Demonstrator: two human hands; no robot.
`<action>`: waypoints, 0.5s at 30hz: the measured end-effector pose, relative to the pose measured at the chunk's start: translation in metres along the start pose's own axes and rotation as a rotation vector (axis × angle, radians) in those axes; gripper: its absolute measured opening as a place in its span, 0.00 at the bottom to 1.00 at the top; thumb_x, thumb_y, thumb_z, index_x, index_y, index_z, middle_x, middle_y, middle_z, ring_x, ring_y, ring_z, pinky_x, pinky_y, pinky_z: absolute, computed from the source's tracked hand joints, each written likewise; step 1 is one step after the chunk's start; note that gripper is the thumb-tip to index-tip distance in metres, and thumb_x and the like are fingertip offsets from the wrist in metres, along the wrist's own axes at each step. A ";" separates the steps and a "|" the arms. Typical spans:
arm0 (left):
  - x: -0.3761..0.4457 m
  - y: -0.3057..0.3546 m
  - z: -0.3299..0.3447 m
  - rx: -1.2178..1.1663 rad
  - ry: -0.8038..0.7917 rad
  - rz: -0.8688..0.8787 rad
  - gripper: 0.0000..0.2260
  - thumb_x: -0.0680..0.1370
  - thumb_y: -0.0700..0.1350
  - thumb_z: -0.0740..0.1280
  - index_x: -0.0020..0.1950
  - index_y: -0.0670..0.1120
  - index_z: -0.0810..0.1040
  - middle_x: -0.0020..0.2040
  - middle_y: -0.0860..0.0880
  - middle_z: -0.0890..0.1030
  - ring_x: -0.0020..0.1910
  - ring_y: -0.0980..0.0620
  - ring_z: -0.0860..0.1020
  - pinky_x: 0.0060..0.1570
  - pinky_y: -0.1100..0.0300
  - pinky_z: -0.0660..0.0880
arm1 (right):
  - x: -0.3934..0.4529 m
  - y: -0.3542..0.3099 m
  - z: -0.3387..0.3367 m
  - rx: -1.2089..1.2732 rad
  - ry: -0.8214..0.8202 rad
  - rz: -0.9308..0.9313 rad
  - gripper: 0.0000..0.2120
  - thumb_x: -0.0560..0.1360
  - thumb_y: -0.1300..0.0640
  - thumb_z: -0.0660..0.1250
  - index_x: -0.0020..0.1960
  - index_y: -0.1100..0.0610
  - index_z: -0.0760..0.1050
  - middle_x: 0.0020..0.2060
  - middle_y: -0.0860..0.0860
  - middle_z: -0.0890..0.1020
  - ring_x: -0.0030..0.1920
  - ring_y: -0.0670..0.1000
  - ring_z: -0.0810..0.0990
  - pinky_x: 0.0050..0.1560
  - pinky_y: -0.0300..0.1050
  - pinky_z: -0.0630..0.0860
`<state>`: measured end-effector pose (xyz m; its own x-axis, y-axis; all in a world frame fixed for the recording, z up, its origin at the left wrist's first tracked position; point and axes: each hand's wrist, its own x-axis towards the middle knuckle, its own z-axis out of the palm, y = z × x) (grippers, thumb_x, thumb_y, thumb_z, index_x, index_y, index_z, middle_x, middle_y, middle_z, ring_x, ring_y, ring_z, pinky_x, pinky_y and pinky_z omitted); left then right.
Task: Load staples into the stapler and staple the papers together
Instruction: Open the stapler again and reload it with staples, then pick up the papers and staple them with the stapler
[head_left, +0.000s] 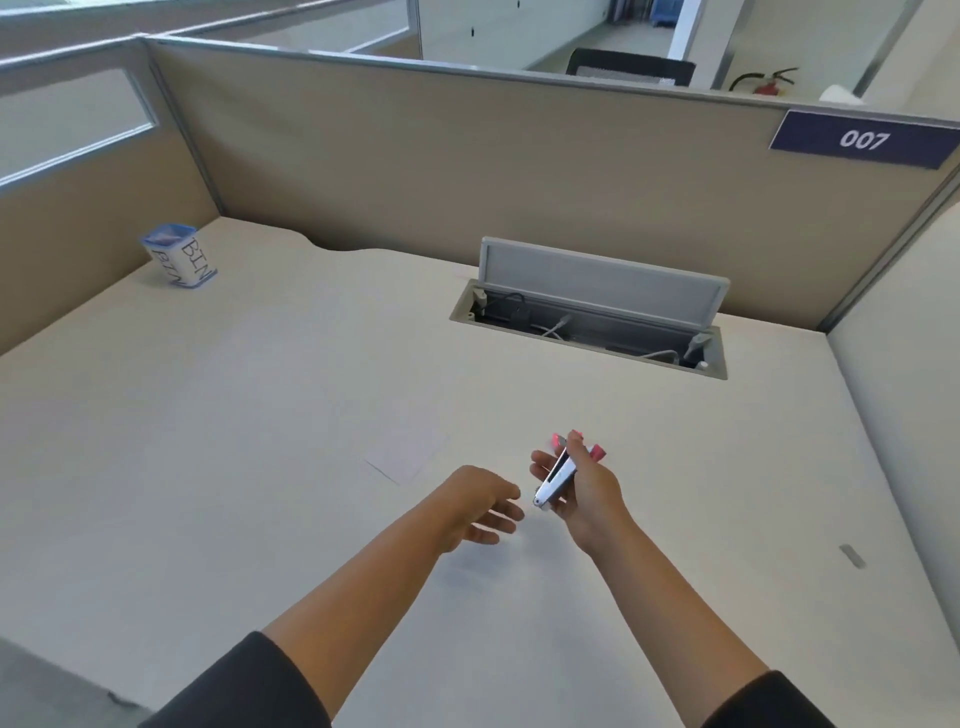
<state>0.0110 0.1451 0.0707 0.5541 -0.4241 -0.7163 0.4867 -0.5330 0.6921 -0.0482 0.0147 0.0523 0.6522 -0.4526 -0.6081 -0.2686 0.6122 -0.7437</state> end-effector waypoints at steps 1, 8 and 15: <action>0.005 -0.001 -0.008 0.006 0.049 0.019 0.09 0.77 0.41 0.63 0.53 0.40 0.77 0.41 0.44 0.82 0.37 0.50 0.79 0.35 0.60 0.75 | 0.000 -0.001 0.003 0.013 0.020 -0.007 0.12 0.78 0.48 0.60 0.52 0.56 0.74 0.37 0.53 0.83 0.40 0.50 0.82 0.47 0.50 0.76; 0.052 -0.029 -0.112 0.399 0.517 0.196 0.13 0.75 0.41 0.61 0.59 0.44 0.73 0.54 0.46 0.77 0.51 0.46 0.76 0.44 0.57 0.71 | -0.002 0.025 0.053 0.109 0.160 0.015 0.06 0.76 0.56 0.63 0.41 0.54 0.71 0.31 0.50 0.74 0.31 0.49 0.73 0.36 0.45 0.73; 0.091 -0.033 -0.142 0.857 0.460 0.213 0.23 0.72 0.52 0.69 0.60 0.40 0.69 0.60 0.43 0.71 0.62 0.44 0.68 0.52 0.54 0.70 | -0.005 0.058 0.105 0.041 0.241 0.056 0.06 0.75 0.63 0.64 0.40 0.57 0.71 0.31 0.51 0.73 0.30 0.48 0.71 0.33 0.42 0.70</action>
<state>0.1412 0.2283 -0.0044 0.8695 -0.3439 -0.3545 -0.2051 -0.9044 0.3742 0.0073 0.1200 0.0415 0.4476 -0.5556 -0.7007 -0.2673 0.6646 -0.6977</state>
